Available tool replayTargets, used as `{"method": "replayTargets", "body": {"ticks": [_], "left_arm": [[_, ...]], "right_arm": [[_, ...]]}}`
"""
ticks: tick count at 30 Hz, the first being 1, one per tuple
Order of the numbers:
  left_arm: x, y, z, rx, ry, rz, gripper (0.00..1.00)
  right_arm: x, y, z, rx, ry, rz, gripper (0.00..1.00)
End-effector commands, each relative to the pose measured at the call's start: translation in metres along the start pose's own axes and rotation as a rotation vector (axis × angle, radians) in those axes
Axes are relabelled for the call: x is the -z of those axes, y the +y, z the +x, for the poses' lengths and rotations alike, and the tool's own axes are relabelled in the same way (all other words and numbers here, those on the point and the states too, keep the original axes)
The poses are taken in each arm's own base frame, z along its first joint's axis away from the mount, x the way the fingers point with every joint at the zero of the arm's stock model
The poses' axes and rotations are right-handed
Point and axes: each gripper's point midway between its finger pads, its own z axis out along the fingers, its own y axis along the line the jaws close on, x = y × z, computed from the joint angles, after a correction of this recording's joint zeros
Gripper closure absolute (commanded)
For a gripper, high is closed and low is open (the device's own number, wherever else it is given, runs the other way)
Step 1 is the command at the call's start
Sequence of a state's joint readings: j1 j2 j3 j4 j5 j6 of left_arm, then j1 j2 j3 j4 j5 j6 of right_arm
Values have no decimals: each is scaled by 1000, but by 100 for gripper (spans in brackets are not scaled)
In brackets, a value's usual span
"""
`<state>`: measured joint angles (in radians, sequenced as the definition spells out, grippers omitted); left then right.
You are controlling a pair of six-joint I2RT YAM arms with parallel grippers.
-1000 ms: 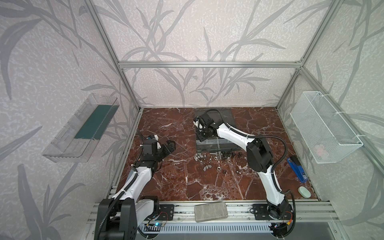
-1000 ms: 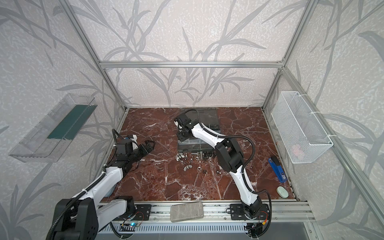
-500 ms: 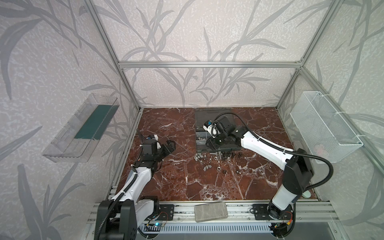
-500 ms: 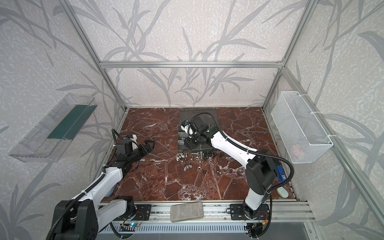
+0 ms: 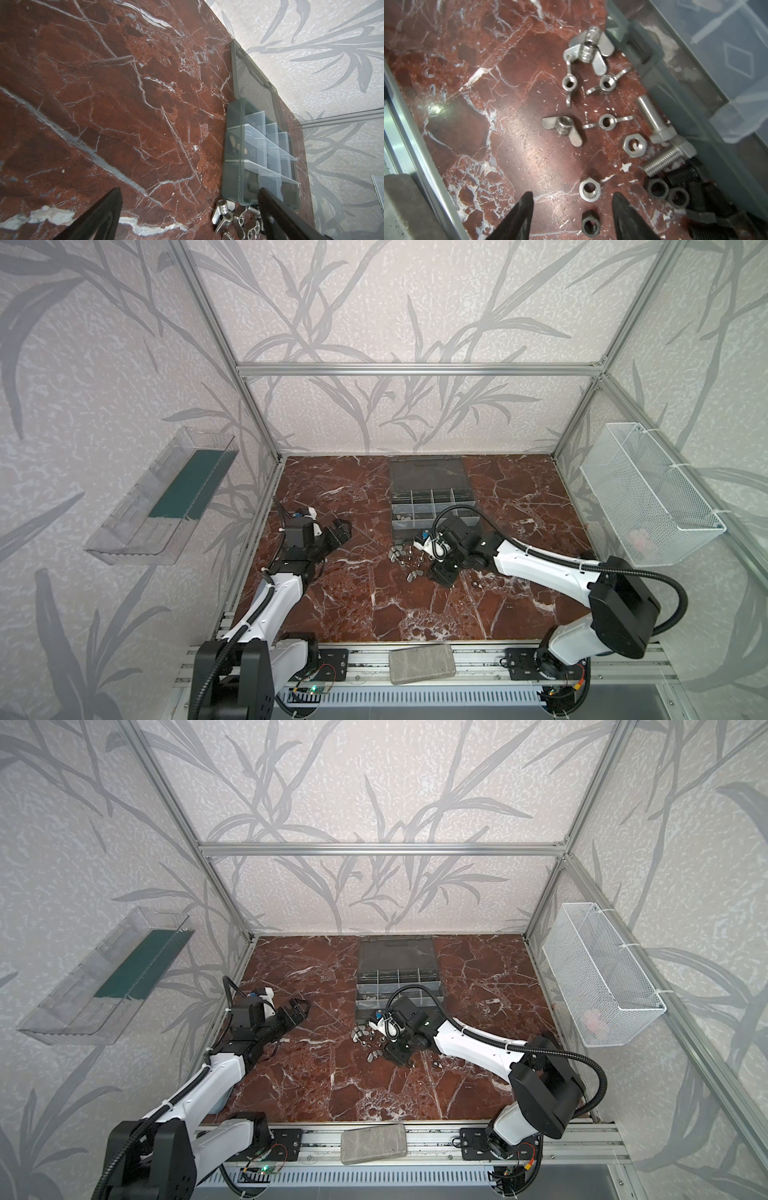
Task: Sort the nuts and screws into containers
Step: 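Return the right gripper to the pile and grasp another wing nut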
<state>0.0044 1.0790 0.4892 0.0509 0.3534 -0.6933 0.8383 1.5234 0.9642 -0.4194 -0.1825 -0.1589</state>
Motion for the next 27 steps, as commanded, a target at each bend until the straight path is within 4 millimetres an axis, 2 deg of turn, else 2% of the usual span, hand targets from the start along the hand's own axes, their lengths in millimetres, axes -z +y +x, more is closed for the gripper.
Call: {"method": "replayTargets", "body": {"ticks": [1, 10, 15, 21, 22, 27], "left_arm": [[5, -8, -4, 3, -11, 17, 1], [6, -6, -2, 1, -10, 14, 1], [4, -5, -2, 0, -9, 11, 0], [4, -4, -2, -3, -10, 7, 1], [4, -3, -2, -3, -10, 5, 1], [5, -2, -2, -4, -14, -2, 1]], "right_arm": [[-10, 0, -2, 193, 9, 55, 38], [-35, 1, -3, 399, 18, 40, 39], [-45, 7, -12, 485, -36, 9, 39], [-52, 12, -17, 539, -47, -29, 40], [-60, 13, -10, 540, -24, -48, 40], [-64, 19, -10, 549, -30, -85, 41]]}}
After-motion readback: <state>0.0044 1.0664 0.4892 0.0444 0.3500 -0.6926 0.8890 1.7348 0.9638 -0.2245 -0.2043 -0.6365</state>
